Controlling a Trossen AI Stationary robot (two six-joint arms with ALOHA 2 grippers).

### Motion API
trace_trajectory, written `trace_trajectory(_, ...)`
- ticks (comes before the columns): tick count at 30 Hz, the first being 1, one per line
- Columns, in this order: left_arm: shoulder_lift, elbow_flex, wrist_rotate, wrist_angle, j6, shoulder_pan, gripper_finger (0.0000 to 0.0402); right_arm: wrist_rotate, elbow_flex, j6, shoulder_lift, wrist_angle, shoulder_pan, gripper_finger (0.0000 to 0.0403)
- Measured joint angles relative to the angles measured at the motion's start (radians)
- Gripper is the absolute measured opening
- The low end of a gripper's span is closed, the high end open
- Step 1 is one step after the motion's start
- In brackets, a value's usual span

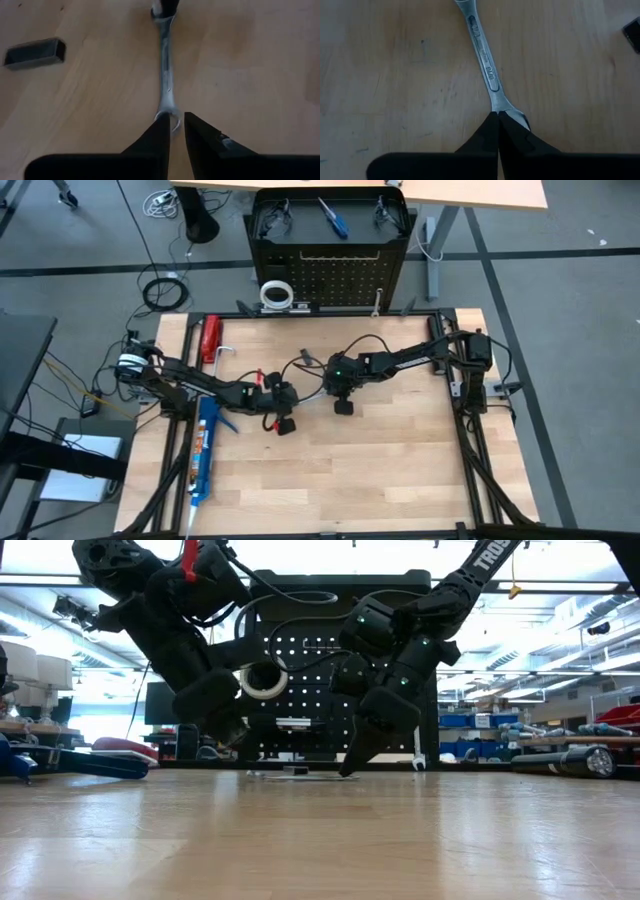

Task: Hang tools onto peg board
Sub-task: Hang the wrench onto the black pegboard

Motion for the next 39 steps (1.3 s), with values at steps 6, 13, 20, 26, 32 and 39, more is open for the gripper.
trace_trajectory(6, 0.016, 0.0, -0.034, -0.033, 0.0, 0.0, 0.0056, 0.02, -0.005, 0.004, -0.037, -0.008, 0.001, 0.0053)
trace_trajectory(13, 0.064, 0.0, -0.059, 0.031, 0.005, 0.0, 0.0045, 0.026, -0.006, 0.002, -0.046, -0.01, 0.002, 0.0091)
trace_trajectory(20, 0.058, 0.003, -0.065, 0.105, 0.033, 0.0, 0.0025, 0.028, -0.006, -0.002, -0.062, 0.021, 0.004, 0.0107)
trace_trajectory(26, 0.058, 0.014, -0.007, 0.099, 0.048, -0.002, 0.0003, 0.047, -0.004, 0.005, -0.13, 0.003, 0.017, 0.0106)
trace_trajectory(32, 0.058, 0.014, 0.033, 0.094, 0.046, -0.002, 0.0001, 0.086, -0.003, 0.002, -0.167, -0.019, 0.028, 0.0107)
trace_trajectory(39, 0.107, 0.017, 0.083, 0.112, 0.028, 0.001, 0.0001, 0.089, -0.003, 0.001, -0.167, -0.021, 0.028, 0.0106)
